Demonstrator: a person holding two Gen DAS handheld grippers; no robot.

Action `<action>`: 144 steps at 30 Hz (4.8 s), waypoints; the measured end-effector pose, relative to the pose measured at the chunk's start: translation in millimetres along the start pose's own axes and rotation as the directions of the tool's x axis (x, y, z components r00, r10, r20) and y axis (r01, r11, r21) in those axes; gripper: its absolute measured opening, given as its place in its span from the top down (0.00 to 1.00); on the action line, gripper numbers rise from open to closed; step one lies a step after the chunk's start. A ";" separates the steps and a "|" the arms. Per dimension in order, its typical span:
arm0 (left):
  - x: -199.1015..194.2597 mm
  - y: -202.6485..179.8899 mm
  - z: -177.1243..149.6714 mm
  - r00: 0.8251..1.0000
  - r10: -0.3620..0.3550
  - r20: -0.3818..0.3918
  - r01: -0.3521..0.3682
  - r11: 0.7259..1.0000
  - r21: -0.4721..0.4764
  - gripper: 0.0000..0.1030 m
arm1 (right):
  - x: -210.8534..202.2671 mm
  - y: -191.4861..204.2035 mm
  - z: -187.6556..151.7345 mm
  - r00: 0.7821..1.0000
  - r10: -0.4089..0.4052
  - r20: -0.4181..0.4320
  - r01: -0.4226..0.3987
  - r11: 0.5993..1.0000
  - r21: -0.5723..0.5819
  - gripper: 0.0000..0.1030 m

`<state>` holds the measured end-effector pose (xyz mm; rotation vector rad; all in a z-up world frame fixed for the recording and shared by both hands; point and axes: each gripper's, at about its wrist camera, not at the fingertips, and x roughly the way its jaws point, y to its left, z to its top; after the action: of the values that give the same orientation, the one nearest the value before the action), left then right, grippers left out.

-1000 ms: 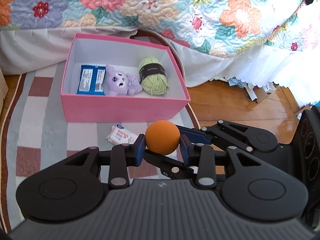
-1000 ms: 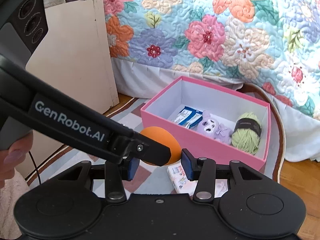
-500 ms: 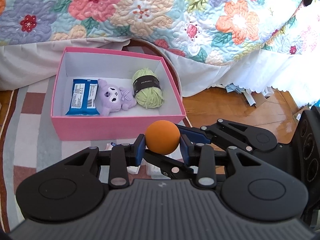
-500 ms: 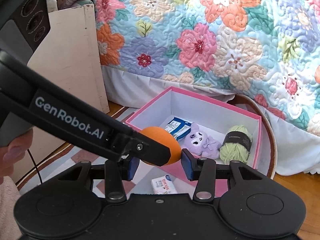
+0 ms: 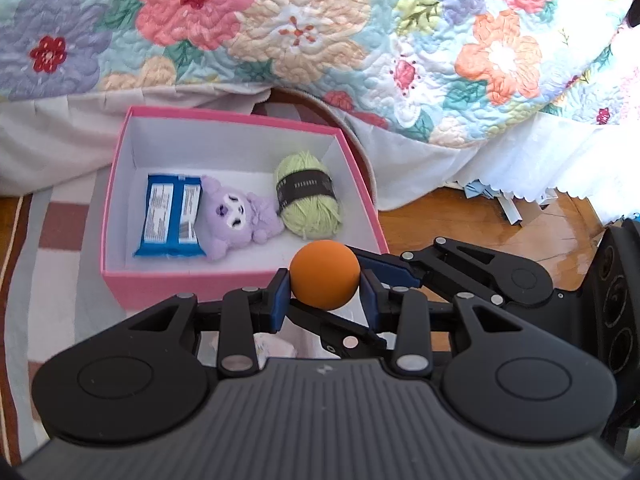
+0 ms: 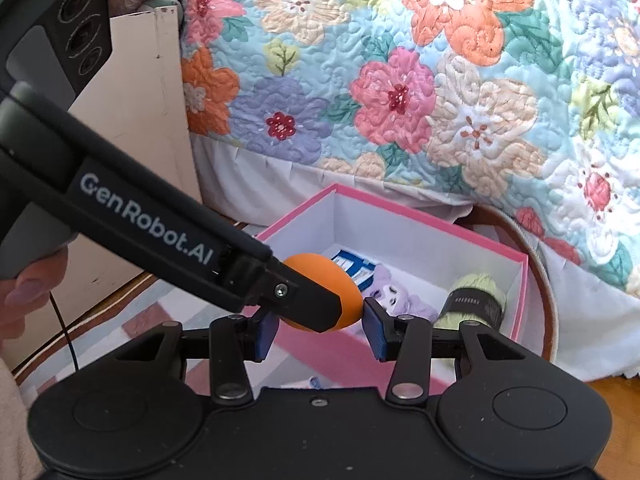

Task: Organize objects
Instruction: 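Lift the orange sponge ball with the left tool toward the pink box, then lower the sponge ball into the box beside the yarn and open the left tool, then withdraw the left tool from the box toward the white tissue pack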

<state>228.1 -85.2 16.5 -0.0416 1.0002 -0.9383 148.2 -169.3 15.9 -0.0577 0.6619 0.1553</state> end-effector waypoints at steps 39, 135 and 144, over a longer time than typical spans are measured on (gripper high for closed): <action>149.5 61.5 75.8 0.997 -0.072 0.024 0.074 0.985 -0.153 0.64 | 135.3 -133.9 12.4 0.993 0.049 -0.111 -0.022 0.972 0.232 0.51; 6.1 53.1 -69.1 0.986 0.143 -0.082 -0.143 0.990 0.009 0.52 | -17.6 22.3 -71.4 0.962 0.143 -0.234 -0.137 0.990 0.041 0.43; 30.0 67.4 -81.6 0.992 0.098 -0.083 -0.098 0.995 0.006 0.52 | 8.8 20.4 -96.4 0.966 0.099 -0.240 -0.066 0.988 0.143 0.42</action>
<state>218.4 -33.7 -80.2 0.0482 1.0691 -0.8567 93.2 -158.1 -65.5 0.0814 0.9226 0.1854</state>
